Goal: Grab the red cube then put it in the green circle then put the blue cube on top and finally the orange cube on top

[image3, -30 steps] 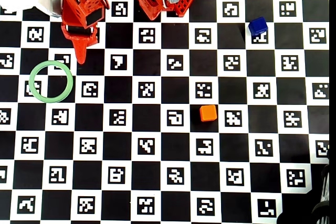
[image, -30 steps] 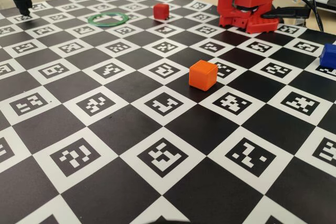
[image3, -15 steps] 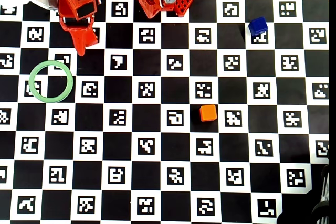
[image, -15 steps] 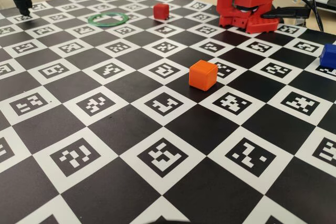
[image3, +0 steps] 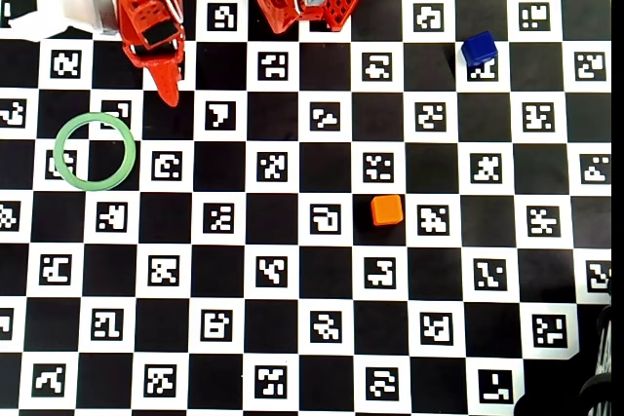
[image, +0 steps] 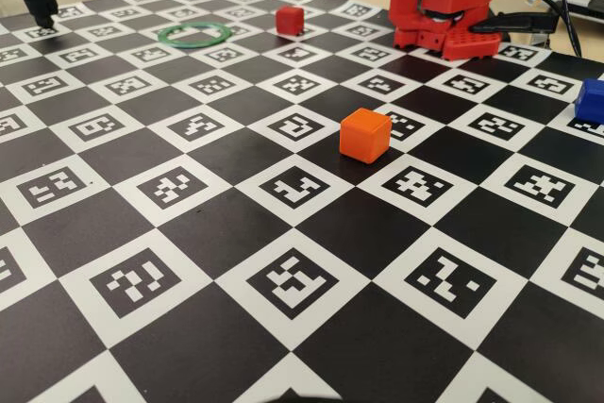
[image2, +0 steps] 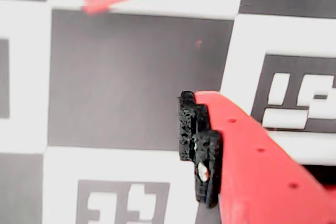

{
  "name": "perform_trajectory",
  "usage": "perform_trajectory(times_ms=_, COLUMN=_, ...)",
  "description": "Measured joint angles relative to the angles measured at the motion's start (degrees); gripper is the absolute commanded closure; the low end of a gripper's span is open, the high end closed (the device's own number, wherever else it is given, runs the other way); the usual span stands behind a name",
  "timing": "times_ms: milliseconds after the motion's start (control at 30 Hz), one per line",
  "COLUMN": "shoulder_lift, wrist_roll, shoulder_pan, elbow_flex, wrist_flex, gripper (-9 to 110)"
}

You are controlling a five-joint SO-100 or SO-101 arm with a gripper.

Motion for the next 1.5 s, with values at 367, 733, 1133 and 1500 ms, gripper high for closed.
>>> perform_trajectory(times_ms=367, shoulder_lift=-4.3, wrist_roll=-3.3, shoulder_pan=3.3, elbow_flex=4.6, wrist_flex=-8.1, gripper=57)
perform_trajectory(times_ms=733, shoulder_lift=-6.1, wrist_roll=-4.7, shoulder_pan=4.1, elbow_flex=5.3, wrist_flex=-10.8, gripper=57)
perform_trajectory(times_ms=1133, shoulder_lift=-6.4, wrist_roll=-7.2, shoulder_pan=4.7, elbow_flex=6.2, wrist_flex=-13.4, gripper=57)
perform_trajectory(times_ms=1500, shoulder_lift=-7.5, wrist_roll=-15.0, shoulder_pan=4.7, elbow_flex=6.2, wrist_flex=-13.5, gripper=57)
